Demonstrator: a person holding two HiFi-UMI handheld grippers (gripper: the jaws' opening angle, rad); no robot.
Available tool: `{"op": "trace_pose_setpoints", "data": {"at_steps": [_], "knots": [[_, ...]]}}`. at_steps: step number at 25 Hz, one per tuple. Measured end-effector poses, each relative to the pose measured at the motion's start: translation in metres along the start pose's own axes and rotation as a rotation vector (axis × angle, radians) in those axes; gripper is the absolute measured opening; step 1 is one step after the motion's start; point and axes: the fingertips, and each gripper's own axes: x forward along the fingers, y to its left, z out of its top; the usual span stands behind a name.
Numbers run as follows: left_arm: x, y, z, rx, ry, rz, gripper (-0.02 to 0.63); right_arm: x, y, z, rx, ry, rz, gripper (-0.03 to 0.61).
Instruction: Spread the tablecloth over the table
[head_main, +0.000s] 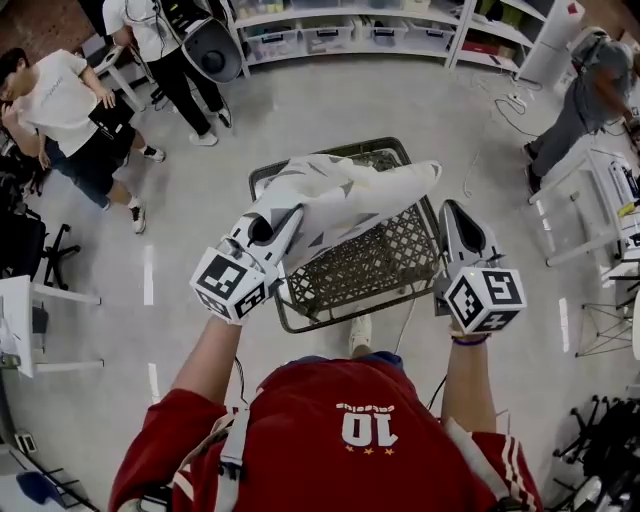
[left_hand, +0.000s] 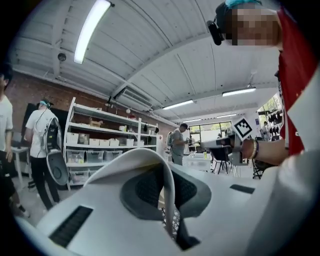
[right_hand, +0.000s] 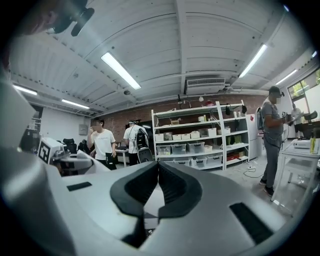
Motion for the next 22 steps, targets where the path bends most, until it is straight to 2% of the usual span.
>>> {"op": "trace_pose_setpoints", "data": {"at_steps": [6,11,16,18,22], "knots": [[-0.041,-0.023,-0.108,-0.101,0.133,0.026,0.006,-0.022,0.039,-0.015,-0.013,0.029,0.000,0.015],[-0.051,-0.013,-0.162,-0.252,0.193,0.080,0.006,-0.034,0.048,-0.030,-0.009,0.065,-0.004,0.015],[-0.049,0.001,-0.195,-0.338,0.256,0.132,0.006,-0.040,0.048,-0.041,-0.007,0.099,-0.001,0.015],[-0.047,0.006,-0.207,-0.349,0.286,0.153,0.006,-0.039,0.047,-0.046,-0.009,0.110,0.002,0.015],[-0.045,0.013,-0.241,-0.283,0.373,0.199,0.025,-0.029,0.039,-0.060,-0.011,0.123,0.005,0.015]]}}
